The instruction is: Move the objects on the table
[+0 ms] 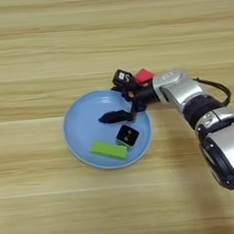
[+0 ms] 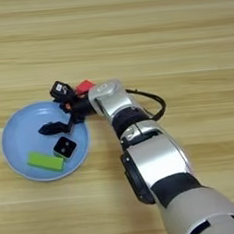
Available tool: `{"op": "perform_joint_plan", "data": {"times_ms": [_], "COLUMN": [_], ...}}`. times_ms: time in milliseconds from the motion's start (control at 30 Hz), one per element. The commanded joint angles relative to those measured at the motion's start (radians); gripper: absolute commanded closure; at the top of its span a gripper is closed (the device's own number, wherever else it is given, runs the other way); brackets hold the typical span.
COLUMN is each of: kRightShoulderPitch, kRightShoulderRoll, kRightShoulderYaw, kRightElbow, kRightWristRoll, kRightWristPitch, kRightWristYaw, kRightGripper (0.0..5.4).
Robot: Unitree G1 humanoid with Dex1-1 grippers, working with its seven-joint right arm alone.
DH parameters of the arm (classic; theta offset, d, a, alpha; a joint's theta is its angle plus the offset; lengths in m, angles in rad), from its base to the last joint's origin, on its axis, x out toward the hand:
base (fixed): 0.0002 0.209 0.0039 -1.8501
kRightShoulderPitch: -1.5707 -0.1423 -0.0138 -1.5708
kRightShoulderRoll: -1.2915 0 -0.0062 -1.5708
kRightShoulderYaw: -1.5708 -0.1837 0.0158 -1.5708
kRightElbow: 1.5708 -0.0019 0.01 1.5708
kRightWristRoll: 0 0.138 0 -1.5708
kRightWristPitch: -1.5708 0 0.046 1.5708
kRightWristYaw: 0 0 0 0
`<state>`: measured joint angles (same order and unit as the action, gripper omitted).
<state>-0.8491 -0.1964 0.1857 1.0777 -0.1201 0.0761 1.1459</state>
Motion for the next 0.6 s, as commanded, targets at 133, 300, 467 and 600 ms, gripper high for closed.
{"op": "perform_joint_plan", "data": {"times_ms": [133,300,467,600], "kRightShoulderPitch": [-0.001,0.073,0.145,0.186], "kRightShoulderRoll": [-0.048,-0.058,-0.07,-0.093], "kRightShoulderYaw": [0.0,0.009,0.026,0.043], "kRightElbow": [-0.171,-0.31,-0.454,-0.532], "kRightWristRoll": [0.022,0.041,0.058,0.069], "kRightWristPitch": [0.0,0.048,0.109,0.111], "kRightWristYaw": [0.033,0.075,0.104,0.147], "kRightGripper": [0.05,0.05,0.05,0.05]}}
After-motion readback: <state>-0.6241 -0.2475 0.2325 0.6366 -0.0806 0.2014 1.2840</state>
